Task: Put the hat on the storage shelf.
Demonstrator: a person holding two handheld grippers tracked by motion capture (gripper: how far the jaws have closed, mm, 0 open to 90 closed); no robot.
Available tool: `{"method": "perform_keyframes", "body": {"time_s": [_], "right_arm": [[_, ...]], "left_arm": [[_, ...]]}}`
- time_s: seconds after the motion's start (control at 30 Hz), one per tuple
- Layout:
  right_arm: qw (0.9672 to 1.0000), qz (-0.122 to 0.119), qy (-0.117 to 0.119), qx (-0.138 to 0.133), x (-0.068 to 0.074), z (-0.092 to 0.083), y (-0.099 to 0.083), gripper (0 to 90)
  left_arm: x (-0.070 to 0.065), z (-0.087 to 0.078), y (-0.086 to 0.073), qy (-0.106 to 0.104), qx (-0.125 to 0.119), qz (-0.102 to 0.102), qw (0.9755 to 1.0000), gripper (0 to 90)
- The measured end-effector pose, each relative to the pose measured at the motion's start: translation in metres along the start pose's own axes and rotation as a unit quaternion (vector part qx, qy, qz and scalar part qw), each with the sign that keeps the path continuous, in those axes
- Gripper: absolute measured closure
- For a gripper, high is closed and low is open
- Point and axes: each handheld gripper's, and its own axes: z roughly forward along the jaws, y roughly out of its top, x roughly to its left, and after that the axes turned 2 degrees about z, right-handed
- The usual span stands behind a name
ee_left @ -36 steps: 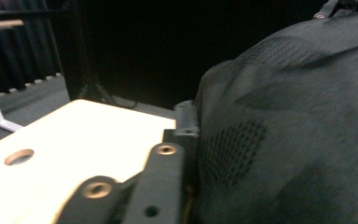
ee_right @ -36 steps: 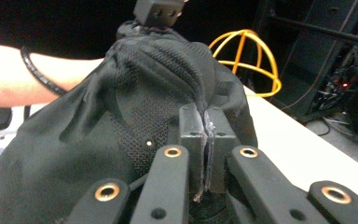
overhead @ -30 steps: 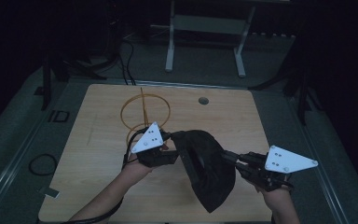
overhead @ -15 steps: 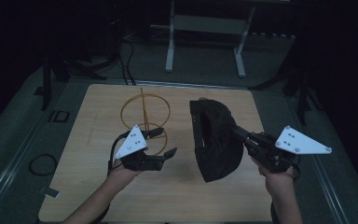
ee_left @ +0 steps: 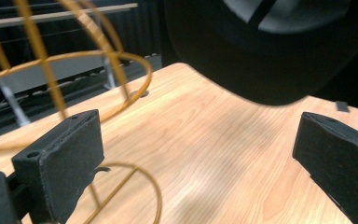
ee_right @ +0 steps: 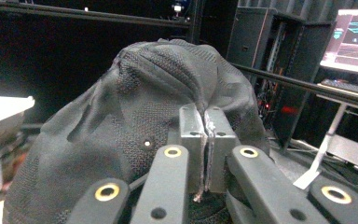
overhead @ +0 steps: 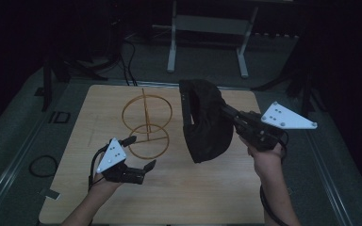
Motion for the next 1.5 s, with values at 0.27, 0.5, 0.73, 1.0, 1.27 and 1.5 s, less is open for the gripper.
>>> {"method": "perform_keyframes", "body": {"time_s": [0.27,0.5,0.73,1.0,1.27,1.5], "right_arm": [[1.0,-0.002,0.009,0.004,0.006,0.027,0.011,88.2],[0.9999,-0.006,0.008,0.008,0.007,0.054,0.026,88.2],[0.9997,-0.009,0.01,0.021,0.01,0.083,0.037,88.1],[0.998,-0.009,0.025,0.058,0.019,0.122,0.031,88.1],[0.9945,-0.007,0.037,0.098,0.029,0.158,0.012,88.0],[0.9922,0.018,0.04,0.117,0.028,0.183,-0.003,88.0]], "left_arm": [[0.009,-0.02,-0.032,0.026,0.02,-0.014,0.9994,2.2],[0.017,-0.041,-0.063,0.057,0.034,-0.034,0.9972,2.2],[0.021,-0.057,-0.092,0.085,0.043,-0.058,0.9937,2.3],[0.023,-0.064,-0.112,0.107,0.054,-0.067,0.9905,2.3],[0.025,-0.066,-0.116,0.111,0.048,-0.074,0.99,2.3],[0.024,-0.064,-0.118,0.107,0.048,-0.075,0.9903,2.2]]}}
